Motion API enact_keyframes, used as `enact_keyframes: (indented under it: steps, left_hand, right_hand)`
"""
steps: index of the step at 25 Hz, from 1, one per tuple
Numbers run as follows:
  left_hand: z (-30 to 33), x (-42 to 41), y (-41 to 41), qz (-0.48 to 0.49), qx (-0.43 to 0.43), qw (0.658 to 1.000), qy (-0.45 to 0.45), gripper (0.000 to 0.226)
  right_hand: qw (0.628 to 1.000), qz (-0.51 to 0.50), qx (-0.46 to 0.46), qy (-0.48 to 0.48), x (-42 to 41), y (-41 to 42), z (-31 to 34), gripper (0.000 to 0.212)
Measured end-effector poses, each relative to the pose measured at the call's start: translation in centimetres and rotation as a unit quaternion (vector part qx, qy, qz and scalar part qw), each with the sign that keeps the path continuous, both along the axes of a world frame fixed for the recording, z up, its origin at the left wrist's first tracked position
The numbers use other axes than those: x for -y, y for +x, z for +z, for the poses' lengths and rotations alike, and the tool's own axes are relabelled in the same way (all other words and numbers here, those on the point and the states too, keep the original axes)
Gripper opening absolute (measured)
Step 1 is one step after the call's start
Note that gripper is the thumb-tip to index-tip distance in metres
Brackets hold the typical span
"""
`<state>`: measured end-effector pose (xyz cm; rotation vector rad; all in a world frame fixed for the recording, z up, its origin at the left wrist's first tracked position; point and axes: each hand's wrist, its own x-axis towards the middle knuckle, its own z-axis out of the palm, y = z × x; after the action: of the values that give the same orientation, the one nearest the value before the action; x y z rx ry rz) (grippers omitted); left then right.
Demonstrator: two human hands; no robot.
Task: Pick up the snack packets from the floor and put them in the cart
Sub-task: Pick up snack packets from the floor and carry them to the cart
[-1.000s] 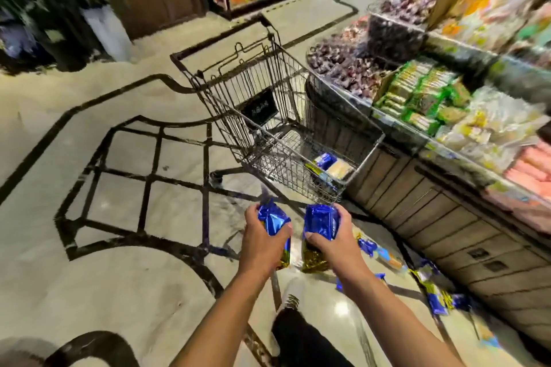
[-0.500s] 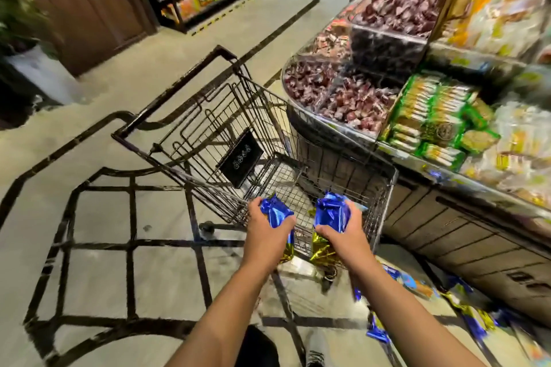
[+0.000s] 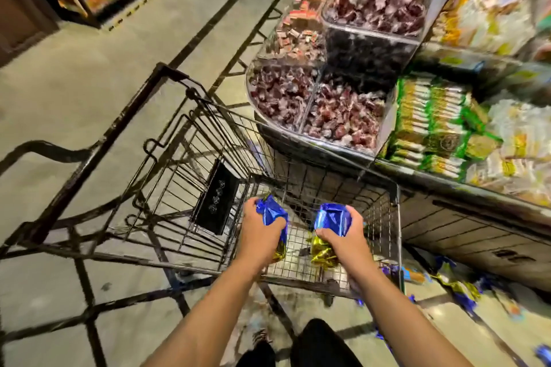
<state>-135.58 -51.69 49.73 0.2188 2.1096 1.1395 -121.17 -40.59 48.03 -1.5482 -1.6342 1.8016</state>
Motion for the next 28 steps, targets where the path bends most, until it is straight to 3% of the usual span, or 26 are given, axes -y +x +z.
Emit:
enact_keyframes:
  steps: [9,18,22,28]
  left_hand:
    - [-8.3,-7.6,-4.5,-0.036,0.0,0.996,-0.087,0.081]
    - [-26.5,-10.7,-7.5,-0.083,0.032,0.982,-0.169,0.084]
    - [-33.5,-12.3,-8.6,-0.095,0.007,0.974,-0.207,0.095]
    - [-39.9,-13.7,-7.1,-0.13,-0.038,0.968,-0.21,0.064]
  right_hand:
    - [0.996,0.029,0.079,-0.028,-6.7,-6.5,-9.4,0.095]
    - [0.983,0.008,0.177,-0.049,-8.6,-11.4,-26.1,0.103]
    - [0.963,-0.011,0.268,0.022,-8.3,-12.7,-32.0,0.099]
    - [0.927,-0.01,0.368,0.074,-7.8,-12.8,-35.8,0.101]
